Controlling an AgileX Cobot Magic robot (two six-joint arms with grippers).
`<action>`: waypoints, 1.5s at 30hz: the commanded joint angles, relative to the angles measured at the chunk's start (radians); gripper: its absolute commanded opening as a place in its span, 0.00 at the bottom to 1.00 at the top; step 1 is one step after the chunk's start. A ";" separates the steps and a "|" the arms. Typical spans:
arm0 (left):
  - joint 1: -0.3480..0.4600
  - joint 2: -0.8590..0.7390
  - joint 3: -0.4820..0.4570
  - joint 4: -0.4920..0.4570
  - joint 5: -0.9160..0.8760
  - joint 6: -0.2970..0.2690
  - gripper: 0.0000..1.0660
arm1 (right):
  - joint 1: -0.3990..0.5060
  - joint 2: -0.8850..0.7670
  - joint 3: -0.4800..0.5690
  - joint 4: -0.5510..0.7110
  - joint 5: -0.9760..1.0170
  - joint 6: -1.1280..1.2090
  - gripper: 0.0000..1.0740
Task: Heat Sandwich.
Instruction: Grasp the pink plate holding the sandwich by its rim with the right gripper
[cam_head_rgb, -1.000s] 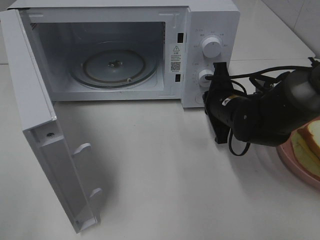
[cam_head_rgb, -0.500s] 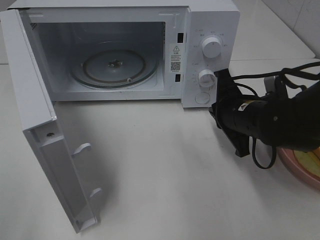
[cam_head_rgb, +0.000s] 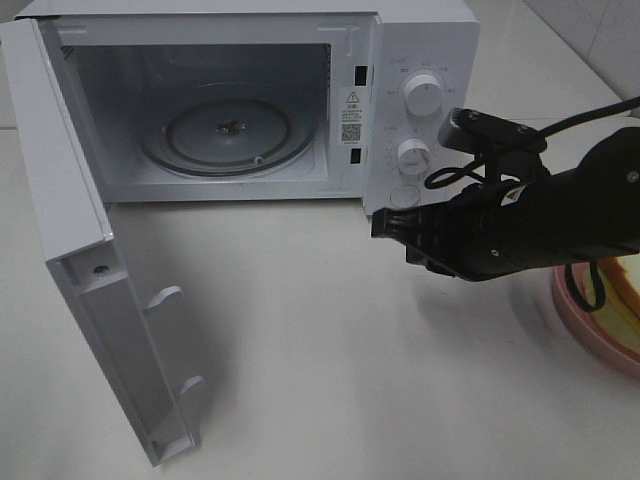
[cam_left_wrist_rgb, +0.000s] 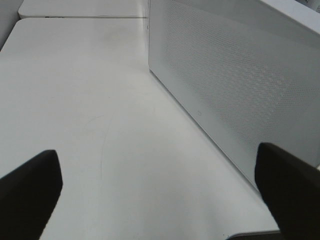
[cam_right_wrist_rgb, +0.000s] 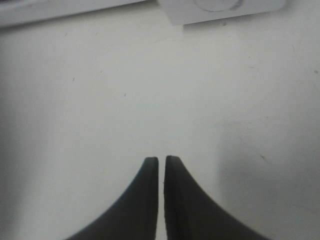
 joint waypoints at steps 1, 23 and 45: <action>0.001 -0.026 0.005 0.000 -0.010 -0.002 0.95 | -0.040 -0.066 0.000 -0.002 0.183 -0.331 0.09; 0.001 -0.026 0.005 0.000 -0.010 -0.002 0.95 | -0.330 -0.289 -0.046 -0.340 0.713 -0.167 0.23; 0.001 -0.026 0.005 0.000 -0.010 -0.002 0.95 | -0.346 -0.154 -0.137 -0.634 0.798 0.039 0.87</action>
